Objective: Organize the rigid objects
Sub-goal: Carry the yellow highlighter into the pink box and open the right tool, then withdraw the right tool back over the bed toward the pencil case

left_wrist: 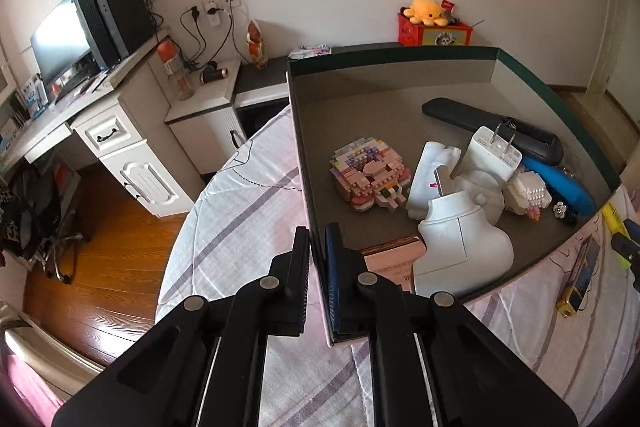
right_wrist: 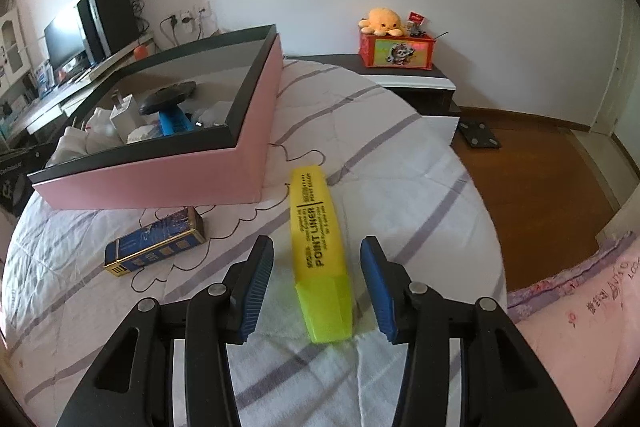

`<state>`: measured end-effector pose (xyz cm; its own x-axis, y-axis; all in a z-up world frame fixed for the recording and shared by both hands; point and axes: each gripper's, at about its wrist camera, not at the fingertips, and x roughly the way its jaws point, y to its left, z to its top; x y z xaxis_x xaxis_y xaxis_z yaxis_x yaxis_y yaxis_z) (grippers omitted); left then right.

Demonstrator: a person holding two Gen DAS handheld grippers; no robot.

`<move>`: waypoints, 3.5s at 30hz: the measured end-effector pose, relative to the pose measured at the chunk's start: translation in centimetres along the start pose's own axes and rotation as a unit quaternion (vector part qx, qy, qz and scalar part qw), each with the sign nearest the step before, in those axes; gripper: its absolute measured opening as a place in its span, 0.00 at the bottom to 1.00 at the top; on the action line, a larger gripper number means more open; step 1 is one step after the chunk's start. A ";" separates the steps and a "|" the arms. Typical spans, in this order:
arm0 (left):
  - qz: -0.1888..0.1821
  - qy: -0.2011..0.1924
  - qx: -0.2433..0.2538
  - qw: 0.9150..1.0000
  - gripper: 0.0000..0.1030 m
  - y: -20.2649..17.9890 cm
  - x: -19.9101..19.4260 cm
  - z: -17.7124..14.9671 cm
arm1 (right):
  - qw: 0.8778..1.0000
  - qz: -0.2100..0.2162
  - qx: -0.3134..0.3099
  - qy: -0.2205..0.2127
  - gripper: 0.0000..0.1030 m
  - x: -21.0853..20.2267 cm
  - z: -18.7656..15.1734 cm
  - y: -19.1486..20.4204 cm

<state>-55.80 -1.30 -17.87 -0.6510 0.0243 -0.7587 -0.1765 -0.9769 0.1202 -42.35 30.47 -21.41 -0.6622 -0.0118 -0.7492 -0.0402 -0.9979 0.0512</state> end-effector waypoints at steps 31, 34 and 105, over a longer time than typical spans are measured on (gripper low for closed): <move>-0.005 -0.005 0.004 1.000 0.07 -0.1 0.0 -0.1 | 0.999 0.018 -0.026 -0.038 0.26 -4.3 2.0 0.2; -0.006 -0.005 0.004 1.000 0.07 -0.1 0.0 0.0 | 0.998 0.019 -0.026 -0.051 0.26 -5.1 2.5 0.3; -0.026 -0.001 0.030 0.999 0.08 0.3 -0.1 0.0 | 0.998 0.052 0.041 0.015 0.72 -1.8 -1.0 7.1</move>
<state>-55.79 -1.57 -17.81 -0.6420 0.0751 -0.7630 -0.2536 -0.9600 0.1189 -40.69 23.32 -20.32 -0.6441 -0.1171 -0.7560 -0.0347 -0.9827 0.1818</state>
